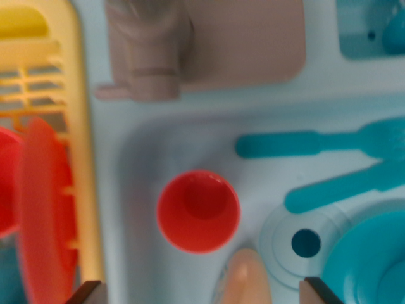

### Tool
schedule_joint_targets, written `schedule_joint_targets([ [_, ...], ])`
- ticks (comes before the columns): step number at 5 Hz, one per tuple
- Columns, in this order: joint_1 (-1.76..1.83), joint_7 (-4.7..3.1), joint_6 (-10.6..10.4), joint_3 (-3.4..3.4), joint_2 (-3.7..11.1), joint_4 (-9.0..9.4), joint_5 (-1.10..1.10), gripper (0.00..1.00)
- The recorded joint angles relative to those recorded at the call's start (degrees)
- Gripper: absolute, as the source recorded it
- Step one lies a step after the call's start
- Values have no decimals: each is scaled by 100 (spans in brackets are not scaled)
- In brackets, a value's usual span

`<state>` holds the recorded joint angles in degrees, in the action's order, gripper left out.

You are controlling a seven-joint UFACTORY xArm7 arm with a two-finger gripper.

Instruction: Pick detergent from the sink

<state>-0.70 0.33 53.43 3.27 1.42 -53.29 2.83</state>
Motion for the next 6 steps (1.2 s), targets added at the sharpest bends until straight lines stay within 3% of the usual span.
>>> schedule_joint_targets([
  [1,-20,9,-206,22,17,217,10,0],
  [2,-20,9,-206,22,17,217,10,0],
  [3,-39,17,-393,43,32,413,19,0],
  [4,-39,17,-393,43,32,413,19,0],
  [5,-55,24,-557,60,45,586,26,0],
  [6,-55,24,-557,60,45,586,26,0],
])
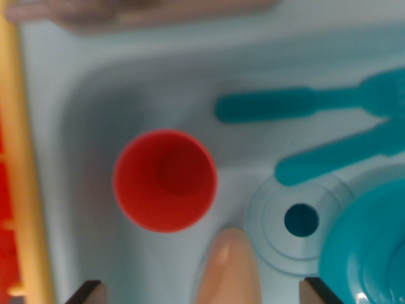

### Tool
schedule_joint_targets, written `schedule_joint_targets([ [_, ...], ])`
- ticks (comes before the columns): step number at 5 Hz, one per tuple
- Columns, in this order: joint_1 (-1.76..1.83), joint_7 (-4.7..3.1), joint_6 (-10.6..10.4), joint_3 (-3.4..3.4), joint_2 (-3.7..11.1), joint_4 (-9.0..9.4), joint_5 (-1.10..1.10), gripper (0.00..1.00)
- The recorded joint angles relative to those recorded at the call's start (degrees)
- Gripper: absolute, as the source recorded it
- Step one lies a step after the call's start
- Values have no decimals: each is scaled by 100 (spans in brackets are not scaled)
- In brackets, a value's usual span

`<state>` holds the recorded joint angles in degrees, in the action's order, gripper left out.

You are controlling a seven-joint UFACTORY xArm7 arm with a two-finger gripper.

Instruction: Pick detergent from the sink

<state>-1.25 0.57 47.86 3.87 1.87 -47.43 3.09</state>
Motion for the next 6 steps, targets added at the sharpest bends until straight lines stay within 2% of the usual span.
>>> schedule_joint_targets([
  [1,-13,6,-132,14,11,138,6,0],
  [2,-13,6,-132,14,11,138,6,0],
  [3,-24,10,-241,26,19,254,11,0],
  [6,-31,13,-319,35,26,335,15,0],
])
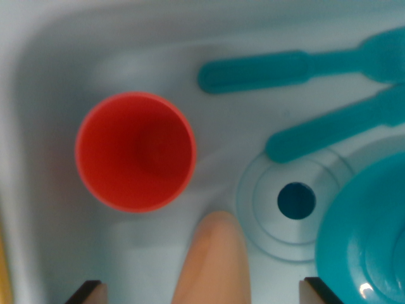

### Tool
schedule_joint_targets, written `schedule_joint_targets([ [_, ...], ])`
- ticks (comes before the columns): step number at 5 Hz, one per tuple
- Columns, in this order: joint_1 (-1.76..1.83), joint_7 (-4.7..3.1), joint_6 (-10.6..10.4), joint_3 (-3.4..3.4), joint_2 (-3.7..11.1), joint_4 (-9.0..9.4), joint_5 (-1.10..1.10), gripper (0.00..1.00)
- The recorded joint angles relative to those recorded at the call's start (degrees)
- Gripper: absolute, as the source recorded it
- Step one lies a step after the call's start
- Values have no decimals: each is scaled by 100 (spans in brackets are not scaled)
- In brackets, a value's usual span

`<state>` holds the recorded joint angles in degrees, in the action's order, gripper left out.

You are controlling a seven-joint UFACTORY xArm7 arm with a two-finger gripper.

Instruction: Pick detergent from the sink

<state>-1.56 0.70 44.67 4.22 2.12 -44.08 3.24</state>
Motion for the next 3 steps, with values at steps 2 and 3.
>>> schedule_joint_targets([
  [2,-4,2,-41,4,3,43,2,0],
  [3,-5,2,-48,5,4,51,2,0],
])
